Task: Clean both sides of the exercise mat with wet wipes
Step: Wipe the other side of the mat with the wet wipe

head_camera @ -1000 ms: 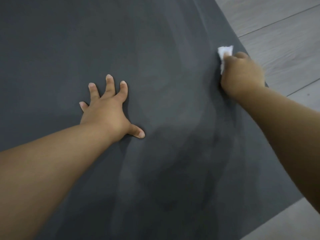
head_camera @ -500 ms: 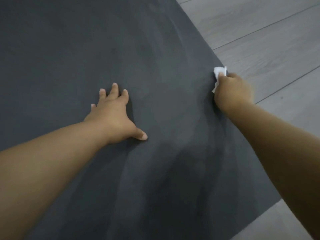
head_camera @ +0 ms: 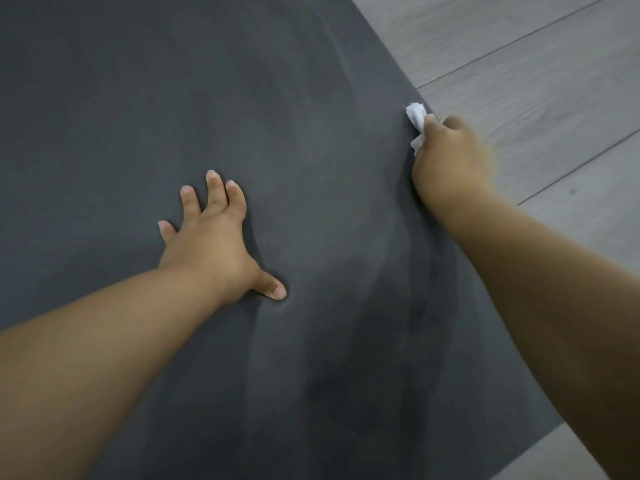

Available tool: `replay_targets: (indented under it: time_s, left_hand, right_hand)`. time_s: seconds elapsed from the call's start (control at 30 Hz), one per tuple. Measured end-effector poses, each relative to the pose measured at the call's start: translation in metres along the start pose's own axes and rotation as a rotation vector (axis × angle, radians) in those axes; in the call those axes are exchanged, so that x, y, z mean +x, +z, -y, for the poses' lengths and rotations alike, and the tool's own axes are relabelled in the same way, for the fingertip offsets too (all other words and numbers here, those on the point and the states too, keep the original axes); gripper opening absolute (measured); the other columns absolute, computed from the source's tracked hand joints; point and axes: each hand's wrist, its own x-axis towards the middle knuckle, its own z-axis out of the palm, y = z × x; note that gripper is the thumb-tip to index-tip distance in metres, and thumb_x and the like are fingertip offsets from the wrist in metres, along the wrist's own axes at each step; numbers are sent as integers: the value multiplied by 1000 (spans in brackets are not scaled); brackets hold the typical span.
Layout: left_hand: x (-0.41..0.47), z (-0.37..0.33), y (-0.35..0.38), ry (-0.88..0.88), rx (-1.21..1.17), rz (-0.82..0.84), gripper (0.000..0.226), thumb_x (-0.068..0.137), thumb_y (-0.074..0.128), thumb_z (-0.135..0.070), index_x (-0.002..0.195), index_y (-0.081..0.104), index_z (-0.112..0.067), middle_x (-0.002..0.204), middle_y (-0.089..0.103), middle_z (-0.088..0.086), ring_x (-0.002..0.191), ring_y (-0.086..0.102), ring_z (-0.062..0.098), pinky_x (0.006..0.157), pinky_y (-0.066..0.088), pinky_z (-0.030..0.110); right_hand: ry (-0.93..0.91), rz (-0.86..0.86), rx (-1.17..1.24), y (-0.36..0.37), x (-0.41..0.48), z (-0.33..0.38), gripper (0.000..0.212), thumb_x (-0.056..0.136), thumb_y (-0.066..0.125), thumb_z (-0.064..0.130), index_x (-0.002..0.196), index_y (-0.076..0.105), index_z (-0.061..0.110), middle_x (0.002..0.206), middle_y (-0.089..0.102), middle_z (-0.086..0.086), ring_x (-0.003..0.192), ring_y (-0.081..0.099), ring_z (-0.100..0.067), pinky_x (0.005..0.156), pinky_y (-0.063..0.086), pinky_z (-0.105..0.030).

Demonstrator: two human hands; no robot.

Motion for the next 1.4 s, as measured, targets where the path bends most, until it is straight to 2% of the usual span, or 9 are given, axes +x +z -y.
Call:
replay_targets:
  time_s: [0.23, 0.47, 0.67, 0.73, 0.83, 0.97, 1.07, 1.23, 1.4]
  left_hand:
    - [0, -1, 1, -9, -5, -24, 144, 47, 88, -51, 150, -9, -20, 155, -24, -4, 143, -18, 27, 113, 4, 58]
    - [-7, -4, 4, 4, 0, -76, 134, 55, 86, -46, 150, -3, -16, 157, -16, 0, 144, -13, 31, 116, 8, 54]
    - [-25, -6, 14, 111, -7, -108, 96, 77, 74, -36, 150, 15, -20, 159, -4, -2, 145, -2, 30, 114, 22, 48]
    - [-33, -6, 19, 162, 38, -131, 80, 87, 65, -34, 150, 18, -18, 159, -1, -3, 145, 1, 29, 111, 26, 47]
    - [-47, -11, 30, 255, 59, -108, 69, 94, 53, -34, 150, 16, -19, 159, -5, -4, 145, -4, 27, 114, 22, 44]
    - [-61, -19, 50, 288, 81, -41, 92, 85, 54, -56, 151, 1, -21, 157, -18, -2, 143, -18, 28, 116, -1, 44]
    - [-59, -20, 55, 266, 103, -67, 96, 84, 55, -57, 151, -2, -20, 156, -21, 0, 142, -20, 30, 116, -4, 46]
    - [-58, -21, 58, 262, 85, -77, 96, 84, 57, -55, 151, -2, -20, 156, -21, 1, 142, -20, 31, 116, -4, 46]
    - [-60, -24, 61, 251, 65, -93, 93, 85, 57, -52, 151, -1, -20, 156, -20, 1, 142, -20, 31, 116, -4, 46]
  right_hand:
    - [-307, 23, 20, 6, -69, 6, 48, 94, 40, 21, 141, 37, 11, 104, 53, -16, 79, 55, -40, 58, 30, -36]
    - [188, 79, 9, -14, -90, -42, 41, 96, 38, 21, 134, 40, 3, 115, 53, -22, 100, 53, -40, 80, 41, -42]
    - [-450, 103, 105, 0, -168, 9, 53, 68, 71, 5, 118, 58, -6, 75, 58, -16, 39, 49, -34, 38, 25, -24]
    - [-577, 189, 44, -7, -166, 0, 58, 71, 73, 8, 126, 54, -1, 86, 60, -17, 49, 56, -35, 39, 37, -32]
    - [-203, 182, -72, -22, -132, -49, 49, 97, 42, 22, 144, 30, 14, 117, 51, -20, 96, 57, -39, 76, 44, -43]
    - [169, 126, -82, -30, -127, -80, 39, 97, 38, 18, 133, 41, 2, 110, 54, -23, 96, 53, -39, 75, 40, -40]
    - [113, 88, 94, -13, -164, -37, 42, 97, 44, 25, 131, 43, 1, 106, 58, -22, 93, 56, -40, 71, 41, -41]
    - [-390, 45, 159, -3, -211, -17, 33, 81, 58, 16, 108, 65, -1, 65, 55, -12, 34, 45, -32, 35, 26, -23]
    - [147, 36, -33, -25, -171, -92, 35, 96, 34, 21, 123, 50, 5, 105, 57, -20, 84, 56, -37, 69, 42, -40]
